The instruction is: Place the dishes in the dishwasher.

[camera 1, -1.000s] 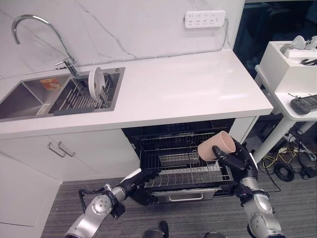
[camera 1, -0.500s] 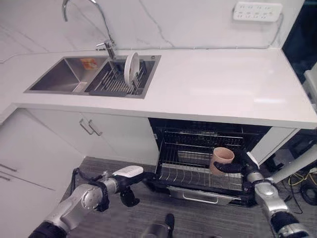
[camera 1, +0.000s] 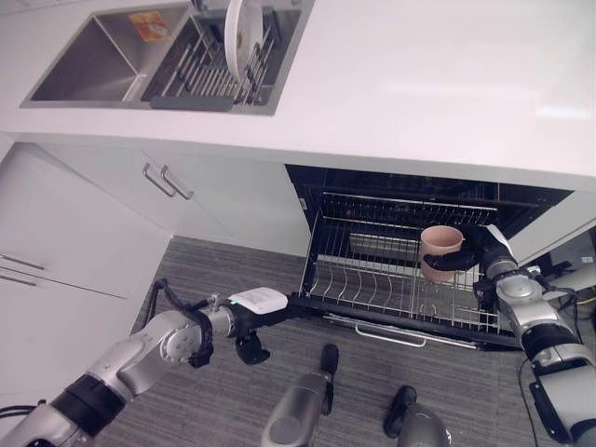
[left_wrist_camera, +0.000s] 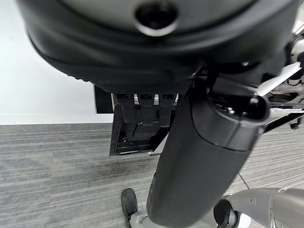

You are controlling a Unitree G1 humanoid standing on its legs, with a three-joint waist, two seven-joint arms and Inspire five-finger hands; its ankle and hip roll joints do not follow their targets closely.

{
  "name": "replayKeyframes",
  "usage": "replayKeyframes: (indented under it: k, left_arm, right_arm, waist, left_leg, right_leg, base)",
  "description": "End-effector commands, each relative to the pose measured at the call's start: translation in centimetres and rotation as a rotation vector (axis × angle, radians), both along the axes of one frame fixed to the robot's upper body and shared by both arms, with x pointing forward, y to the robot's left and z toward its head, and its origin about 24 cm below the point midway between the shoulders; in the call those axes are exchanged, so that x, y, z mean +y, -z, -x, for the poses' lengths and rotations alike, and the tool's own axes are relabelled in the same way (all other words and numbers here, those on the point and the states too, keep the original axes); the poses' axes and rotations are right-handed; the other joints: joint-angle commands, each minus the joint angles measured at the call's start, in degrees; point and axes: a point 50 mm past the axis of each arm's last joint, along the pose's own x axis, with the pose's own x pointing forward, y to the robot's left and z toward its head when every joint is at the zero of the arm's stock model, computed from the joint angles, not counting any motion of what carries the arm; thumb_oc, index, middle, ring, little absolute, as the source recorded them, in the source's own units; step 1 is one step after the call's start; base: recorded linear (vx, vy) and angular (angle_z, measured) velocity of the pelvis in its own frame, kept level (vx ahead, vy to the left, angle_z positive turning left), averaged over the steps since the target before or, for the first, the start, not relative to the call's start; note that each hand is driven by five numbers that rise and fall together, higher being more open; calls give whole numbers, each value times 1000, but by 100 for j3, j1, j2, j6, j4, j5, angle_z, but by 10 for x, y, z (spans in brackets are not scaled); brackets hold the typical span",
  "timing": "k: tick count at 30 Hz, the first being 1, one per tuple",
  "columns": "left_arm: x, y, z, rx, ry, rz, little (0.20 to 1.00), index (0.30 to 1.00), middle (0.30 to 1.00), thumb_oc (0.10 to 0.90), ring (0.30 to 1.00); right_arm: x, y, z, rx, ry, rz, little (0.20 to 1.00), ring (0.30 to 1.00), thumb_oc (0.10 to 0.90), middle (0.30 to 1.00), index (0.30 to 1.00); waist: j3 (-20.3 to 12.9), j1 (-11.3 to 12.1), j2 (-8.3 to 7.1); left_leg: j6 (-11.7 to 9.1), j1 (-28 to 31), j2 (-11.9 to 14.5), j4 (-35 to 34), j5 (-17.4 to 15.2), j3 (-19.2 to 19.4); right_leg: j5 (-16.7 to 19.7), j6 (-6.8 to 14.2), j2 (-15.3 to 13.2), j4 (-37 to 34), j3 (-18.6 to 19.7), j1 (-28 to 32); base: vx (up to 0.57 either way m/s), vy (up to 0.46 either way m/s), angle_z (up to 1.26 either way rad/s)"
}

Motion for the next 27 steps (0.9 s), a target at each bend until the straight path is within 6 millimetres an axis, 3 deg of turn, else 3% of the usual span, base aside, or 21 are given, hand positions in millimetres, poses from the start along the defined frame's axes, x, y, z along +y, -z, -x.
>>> replayKeyframes:
  k: [1,15,19,27]
  left_arm:
    - [-14,-25,-1,-127,50,144,900,900,900,800,900]
    - [-26,-6,4,-143,29,164,900,900,900,800,900]
    - [-27,2,7,-143,13,168,900,900,900,800,900]
    - [-29,10,11,-145,-8,175,900,900,900,800,900]
  right_arm:
    - [-11,-30,-6,-110,22,29,300,300,400,300,300]
    - [19,32,12,-9,101,-194,300,300,400,300,300]
    - [32,64,29,82,105,-186,300,300,400,300,300]
    - [43,104,59,191,148,-224,300,300,400,300,300]
  waist:
    - [-302,-169,-59]
    - [-118,-398,3]
    - [-122,-467,-20]
    - [-119,-534,-2]
  left_leg:
    - [-45,42,25,554,-1009,496]
    - [-34,136,88,554,-1081,667]
    - [-37,191,121,554,-1110,726]
    - [-31,207,159,554,-1125,794]
  right_leg:
    - [205,138,277,-476,495,-4]
    - [206,130,347,-476,669,-40]
    - [203,131,354,-476,693,-15]
    - [184,119,370,-476,716,-10]
  base:
    - [0,0,0]
    - [0,4,-8]
    - [23,3,-5]
    - [18,10,-7]
